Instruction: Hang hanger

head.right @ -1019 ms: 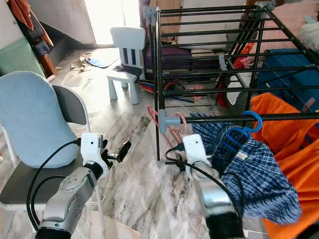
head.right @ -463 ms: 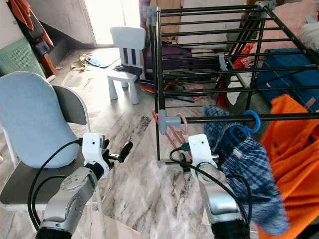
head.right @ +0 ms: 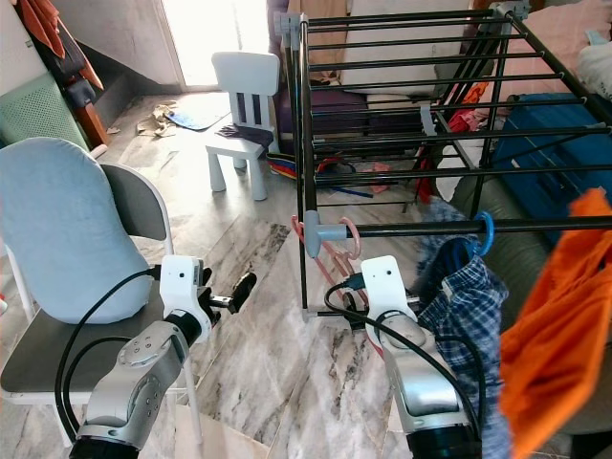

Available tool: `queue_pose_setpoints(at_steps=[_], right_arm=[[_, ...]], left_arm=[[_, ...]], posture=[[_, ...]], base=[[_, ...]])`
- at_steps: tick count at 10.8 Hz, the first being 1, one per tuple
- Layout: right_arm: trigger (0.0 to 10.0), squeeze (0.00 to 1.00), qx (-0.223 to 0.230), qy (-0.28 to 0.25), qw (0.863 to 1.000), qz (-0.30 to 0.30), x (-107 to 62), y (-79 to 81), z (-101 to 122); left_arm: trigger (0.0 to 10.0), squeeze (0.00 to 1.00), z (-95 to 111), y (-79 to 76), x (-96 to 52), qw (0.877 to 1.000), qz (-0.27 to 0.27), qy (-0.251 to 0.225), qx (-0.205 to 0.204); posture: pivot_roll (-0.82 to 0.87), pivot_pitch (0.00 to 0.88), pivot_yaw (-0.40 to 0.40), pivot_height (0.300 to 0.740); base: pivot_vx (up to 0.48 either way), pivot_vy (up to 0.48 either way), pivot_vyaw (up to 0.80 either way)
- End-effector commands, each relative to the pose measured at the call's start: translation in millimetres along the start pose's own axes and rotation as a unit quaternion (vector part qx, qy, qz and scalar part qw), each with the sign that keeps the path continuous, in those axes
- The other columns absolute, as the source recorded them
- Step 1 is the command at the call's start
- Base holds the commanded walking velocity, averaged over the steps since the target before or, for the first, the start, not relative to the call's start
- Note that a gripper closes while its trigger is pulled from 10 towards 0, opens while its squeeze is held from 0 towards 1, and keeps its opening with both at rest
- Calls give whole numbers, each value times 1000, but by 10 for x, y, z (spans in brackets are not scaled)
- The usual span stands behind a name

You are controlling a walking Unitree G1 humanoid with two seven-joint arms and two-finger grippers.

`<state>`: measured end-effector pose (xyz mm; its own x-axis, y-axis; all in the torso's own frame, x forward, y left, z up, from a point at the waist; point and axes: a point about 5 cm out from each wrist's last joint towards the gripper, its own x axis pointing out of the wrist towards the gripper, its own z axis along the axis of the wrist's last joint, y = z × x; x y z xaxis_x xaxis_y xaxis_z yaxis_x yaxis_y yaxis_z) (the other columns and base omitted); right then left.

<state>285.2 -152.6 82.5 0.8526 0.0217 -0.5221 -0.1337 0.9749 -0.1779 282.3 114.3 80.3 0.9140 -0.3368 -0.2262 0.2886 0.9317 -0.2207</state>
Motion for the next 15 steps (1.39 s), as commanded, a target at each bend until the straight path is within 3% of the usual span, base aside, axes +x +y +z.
queue_pose_setpoints(at_steps=[1,8,15], right_arm=[[10000,0,2,-6,1000,6,-22,19,33],[10000,0,4,-26,1000,9,-54,-11,92],[10000,0,-30,-94,994,-48,-83,-112,213]], left_arm=[[10000,0,21,13,4,1000,3,0,8],[10000,0,24,9,14,1000,0,3,13],[10000,0,37,14,48,1000,-1,3,18]], posture=[[-247,0,65,740],[-249,0,71,740],[-254,0,81,740]], base=[[-281,0,0],[-344,0,0],[-373,0,0]])
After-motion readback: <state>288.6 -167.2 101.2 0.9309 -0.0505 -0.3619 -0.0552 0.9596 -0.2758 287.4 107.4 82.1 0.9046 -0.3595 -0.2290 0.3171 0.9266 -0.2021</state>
